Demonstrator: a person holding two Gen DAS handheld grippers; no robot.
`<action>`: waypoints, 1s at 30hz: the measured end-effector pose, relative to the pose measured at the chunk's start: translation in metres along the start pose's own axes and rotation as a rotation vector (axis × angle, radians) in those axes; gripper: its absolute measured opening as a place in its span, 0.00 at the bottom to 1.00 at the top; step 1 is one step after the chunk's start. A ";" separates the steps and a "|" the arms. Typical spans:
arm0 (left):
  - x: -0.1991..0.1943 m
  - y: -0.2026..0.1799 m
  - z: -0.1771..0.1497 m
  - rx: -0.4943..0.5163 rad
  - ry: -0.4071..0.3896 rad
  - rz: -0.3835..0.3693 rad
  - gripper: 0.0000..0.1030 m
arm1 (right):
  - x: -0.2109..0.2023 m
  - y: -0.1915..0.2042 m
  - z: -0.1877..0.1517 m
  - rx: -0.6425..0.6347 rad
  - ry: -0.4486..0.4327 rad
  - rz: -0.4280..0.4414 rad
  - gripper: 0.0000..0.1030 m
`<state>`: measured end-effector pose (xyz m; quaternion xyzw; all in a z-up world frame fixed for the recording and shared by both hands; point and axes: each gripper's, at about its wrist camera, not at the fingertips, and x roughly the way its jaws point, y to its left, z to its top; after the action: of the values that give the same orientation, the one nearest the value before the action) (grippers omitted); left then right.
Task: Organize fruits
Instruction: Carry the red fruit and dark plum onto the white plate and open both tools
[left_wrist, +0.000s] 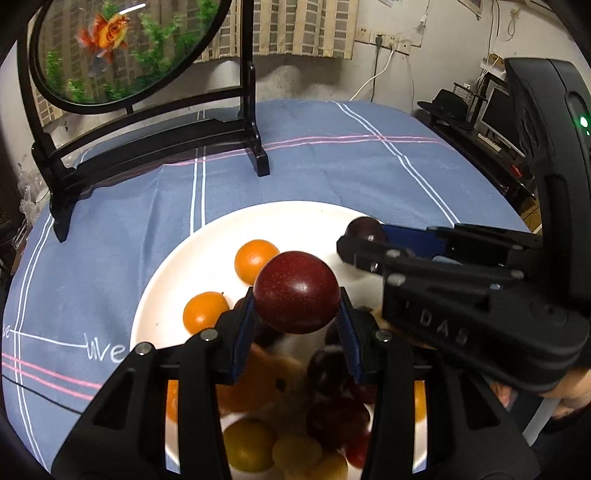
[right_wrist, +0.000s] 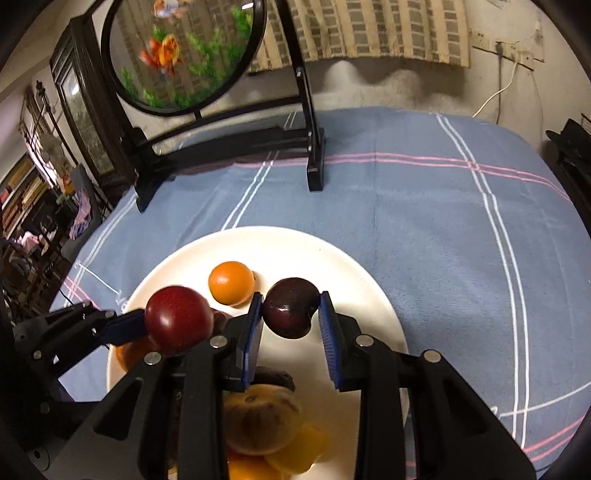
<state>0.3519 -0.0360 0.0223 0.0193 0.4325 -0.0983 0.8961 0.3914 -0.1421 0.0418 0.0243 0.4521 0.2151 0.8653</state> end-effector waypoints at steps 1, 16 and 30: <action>0.004 0.000 0.001 -0.001 0.006 0.011 0.41 | 0.002 0.000 0.001 -0.004 0.003 -0.005 0.30; -0.004 0.004 0.001 -0.050 -0.042 0.075 0.75 | -0.014 -0.025 -0.003 0.099 0.012 -0.011 0.59; -0.064 0.001 -0.049 -0.069 -0.084 0.140 0.90 | -0.078 0.000 -0.046 -0.005 -0.027 -0.101 0.59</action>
<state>0.2756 -0.0189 0.0420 0.0143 0.3953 -0.0214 0.9182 0.3159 -0.1799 0.0744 0.0024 0.4404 0.1718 0.8812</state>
